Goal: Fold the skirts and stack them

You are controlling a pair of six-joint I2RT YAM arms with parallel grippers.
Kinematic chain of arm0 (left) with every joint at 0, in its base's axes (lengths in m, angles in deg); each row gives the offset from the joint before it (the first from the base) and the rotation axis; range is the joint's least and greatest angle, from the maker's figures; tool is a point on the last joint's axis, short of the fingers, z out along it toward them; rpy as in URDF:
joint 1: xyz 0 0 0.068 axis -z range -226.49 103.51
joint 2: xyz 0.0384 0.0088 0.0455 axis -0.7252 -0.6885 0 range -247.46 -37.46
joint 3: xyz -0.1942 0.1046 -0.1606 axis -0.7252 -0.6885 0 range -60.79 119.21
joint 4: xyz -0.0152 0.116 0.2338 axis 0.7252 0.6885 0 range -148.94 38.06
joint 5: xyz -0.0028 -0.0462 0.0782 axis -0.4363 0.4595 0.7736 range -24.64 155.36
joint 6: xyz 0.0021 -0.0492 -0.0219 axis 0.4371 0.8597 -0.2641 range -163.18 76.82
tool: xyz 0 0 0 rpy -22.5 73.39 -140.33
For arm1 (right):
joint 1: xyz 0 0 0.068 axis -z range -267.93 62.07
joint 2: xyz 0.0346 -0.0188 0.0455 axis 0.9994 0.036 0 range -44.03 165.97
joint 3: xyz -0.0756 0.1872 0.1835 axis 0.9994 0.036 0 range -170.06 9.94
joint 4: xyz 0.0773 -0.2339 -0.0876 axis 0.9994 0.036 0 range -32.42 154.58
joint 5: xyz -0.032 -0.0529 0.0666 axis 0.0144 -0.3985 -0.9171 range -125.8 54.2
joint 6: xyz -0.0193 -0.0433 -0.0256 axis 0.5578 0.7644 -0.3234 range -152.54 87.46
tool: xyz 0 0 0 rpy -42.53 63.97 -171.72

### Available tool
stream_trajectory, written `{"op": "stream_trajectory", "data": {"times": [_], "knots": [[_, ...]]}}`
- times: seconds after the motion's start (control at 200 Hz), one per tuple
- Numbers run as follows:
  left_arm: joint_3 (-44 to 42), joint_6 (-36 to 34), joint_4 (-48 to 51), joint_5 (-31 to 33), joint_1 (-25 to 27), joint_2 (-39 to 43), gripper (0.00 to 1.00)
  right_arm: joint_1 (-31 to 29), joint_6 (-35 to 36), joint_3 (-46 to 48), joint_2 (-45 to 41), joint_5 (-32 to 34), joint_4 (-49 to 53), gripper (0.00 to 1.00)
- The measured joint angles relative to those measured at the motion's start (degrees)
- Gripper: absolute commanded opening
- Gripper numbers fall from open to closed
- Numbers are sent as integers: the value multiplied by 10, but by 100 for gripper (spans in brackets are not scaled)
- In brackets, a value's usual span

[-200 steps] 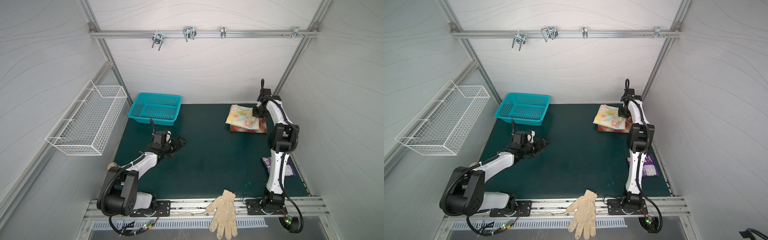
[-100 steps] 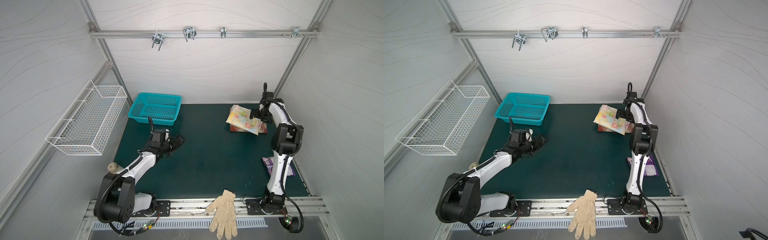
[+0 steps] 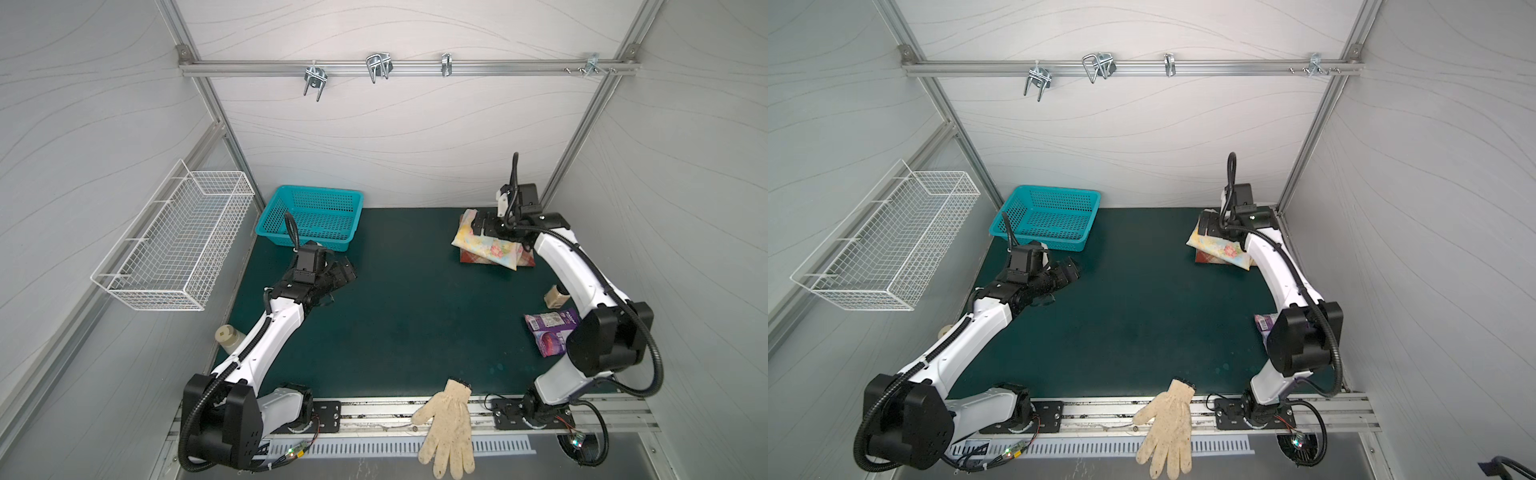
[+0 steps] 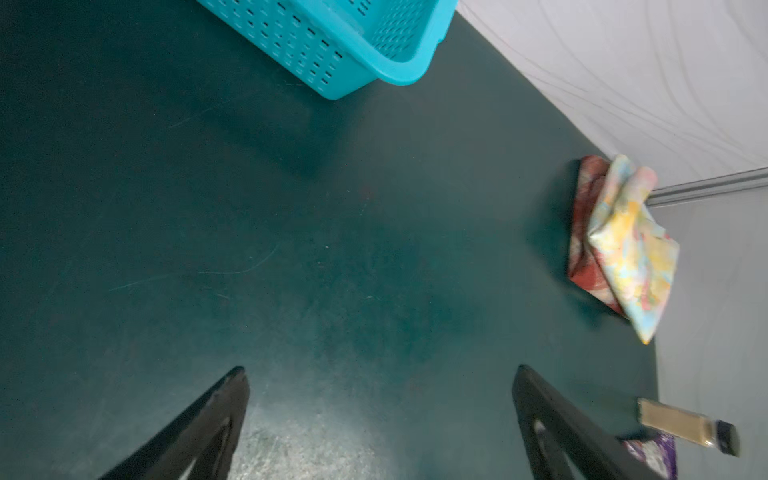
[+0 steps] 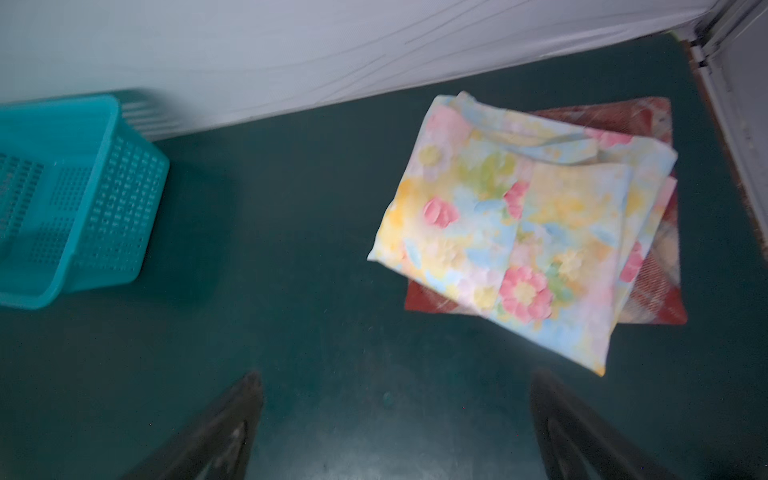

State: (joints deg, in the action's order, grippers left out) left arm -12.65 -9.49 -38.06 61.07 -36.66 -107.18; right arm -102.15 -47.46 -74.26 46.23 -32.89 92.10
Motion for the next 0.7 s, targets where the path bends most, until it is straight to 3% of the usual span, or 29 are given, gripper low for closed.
{"op": "stream_trajectory", "data": {"times": [0.115,0.245,0.475,0.7], "knots": [[18,-39,35,45,0,-52,99,-20,-2,100,-45,28,-51,99],[16,-76,30,143,-7,-70,99,-22,5,219,-111,59,-115,99],[-154,-172,-168,264,-21,-1,99,-22,67,371,-189,100,-245,99],[-230,-242,-407,296,-51,-58,99,-5,88,465,-231,111,-340,99]]}}
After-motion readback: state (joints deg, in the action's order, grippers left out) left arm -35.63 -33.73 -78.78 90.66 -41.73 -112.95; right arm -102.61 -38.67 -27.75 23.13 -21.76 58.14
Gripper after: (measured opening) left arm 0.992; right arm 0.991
